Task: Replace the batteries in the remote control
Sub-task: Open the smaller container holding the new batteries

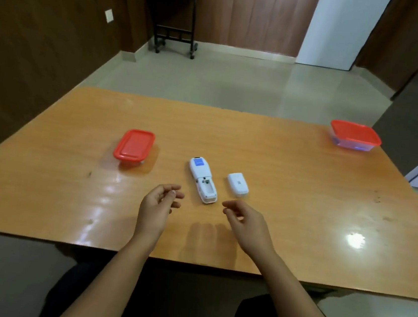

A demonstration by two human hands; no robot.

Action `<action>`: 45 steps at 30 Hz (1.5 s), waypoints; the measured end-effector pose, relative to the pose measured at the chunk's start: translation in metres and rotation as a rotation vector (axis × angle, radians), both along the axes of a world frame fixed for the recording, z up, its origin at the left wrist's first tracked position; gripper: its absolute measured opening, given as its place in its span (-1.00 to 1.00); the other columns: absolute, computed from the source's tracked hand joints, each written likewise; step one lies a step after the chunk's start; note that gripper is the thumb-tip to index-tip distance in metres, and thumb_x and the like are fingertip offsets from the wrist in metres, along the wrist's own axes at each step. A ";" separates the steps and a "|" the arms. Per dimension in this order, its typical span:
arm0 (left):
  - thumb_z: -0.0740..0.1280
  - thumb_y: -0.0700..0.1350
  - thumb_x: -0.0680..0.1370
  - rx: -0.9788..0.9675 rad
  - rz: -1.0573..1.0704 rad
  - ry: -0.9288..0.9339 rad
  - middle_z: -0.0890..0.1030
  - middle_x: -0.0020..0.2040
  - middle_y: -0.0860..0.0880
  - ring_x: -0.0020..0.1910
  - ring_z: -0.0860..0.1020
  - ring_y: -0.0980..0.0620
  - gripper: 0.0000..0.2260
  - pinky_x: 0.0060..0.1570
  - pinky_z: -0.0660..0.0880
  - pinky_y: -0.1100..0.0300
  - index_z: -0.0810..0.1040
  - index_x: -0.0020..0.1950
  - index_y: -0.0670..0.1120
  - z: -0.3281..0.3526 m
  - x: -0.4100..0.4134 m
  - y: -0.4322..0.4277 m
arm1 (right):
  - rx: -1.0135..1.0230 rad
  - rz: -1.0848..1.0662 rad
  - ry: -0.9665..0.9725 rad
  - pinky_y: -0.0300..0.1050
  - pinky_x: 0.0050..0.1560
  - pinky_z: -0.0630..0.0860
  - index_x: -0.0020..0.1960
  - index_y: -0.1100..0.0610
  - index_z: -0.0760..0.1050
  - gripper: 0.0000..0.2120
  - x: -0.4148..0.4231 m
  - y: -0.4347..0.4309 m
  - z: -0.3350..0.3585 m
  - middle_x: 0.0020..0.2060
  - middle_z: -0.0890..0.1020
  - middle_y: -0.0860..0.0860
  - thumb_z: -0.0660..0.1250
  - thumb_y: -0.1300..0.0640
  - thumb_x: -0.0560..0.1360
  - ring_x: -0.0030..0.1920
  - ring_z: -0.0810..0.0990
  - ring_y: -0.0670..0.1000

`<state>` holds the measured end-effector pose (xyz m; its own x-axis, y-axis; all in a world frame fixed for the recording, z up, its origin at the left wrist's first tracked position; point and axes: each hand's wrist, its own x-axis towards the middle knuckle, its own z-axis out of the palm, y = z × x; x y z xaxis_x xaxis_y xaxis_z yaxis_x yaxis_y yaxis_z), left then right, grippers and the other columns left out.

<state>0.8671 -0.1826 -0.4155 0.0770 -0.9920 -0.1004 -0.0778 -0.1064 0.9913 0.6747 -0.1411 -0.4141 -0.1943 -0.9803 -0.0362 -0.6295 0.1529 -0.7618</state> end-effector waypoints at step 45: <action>0.48 -0.27 0.29 -0.039 -0.579 -0.565 0.16 0.44 0.19 0.39 0.21 0.20 -0.13 0.27 0.30 0.34 0.17 0.45 0.24 -0.007 0.117 -0.050 | 0.185 0.096 -0.339 0.12 0.12 0.55 0.25 0.03 0.47 -0.65 0.092 -0.082 -0.016 0.02 0.58 -0.05 0.29 0.13 0.47 0.01 0.60 0.03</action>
<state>0.9845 -0.2324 -0.4220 -0.4210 -0.8920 -0.1649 -0.6005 0.1378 0.7876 0.7665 -0.2234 -0.4302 -0.0489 -0.9644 -0.2598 -0.3656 0.2593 -0.8939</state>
